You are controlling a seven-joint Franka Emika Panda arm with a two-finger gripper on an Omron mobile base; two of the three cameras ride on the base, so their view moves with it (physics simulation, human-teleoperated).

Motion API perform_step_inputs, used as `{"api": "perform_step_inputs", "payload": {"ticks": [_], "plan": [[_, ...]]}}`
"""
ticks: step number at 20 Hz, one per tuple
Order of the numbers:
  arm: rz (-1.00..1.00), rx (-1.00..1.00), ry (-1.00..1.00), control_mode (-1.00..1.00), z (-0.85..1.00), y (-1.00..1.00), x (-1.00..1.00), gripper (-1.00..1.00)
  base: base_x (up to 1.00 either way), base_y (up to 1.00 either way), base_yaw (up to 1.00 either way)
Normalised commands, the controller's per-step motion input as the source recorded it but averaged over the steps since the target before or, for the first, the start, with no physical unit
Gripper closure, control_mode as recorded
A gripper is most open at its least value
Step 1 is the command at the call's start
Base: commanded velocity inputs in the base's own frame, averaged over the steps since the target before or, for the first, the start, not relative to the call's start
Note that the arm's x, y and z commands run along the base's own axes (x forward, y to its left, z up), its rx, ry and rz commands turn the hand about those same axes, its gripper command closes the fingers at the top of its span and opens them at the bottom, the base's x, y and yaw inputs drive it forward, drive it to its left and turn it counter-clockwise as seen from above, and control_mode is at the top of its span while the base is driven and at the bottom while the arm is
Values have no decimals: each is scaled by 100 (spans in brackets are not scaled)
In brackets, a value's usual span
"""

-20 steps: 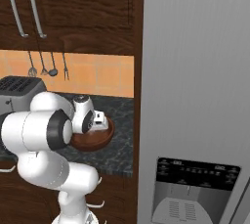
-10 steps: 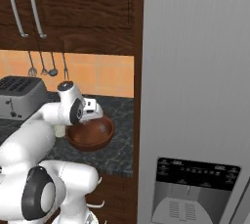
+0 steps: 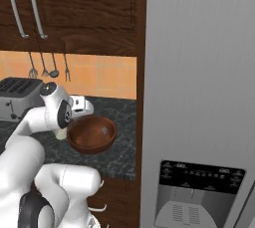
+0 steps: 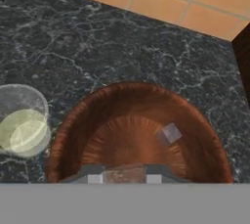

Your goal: Grab a lemon wedge from the fridge and one ice cube from the ice bowl, and put them in the glass of lemonade.

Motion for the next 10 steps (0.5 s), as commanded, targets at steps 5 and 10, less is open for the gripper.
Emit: {"api": "perform_step_inputs", "payload": {"ticks": [5,10], "plan": [[5,0,-10,-100,13,56,-10,100,0,0,0],[4,2,-12,-100,22,51,-9,100,0,0,0]]}}
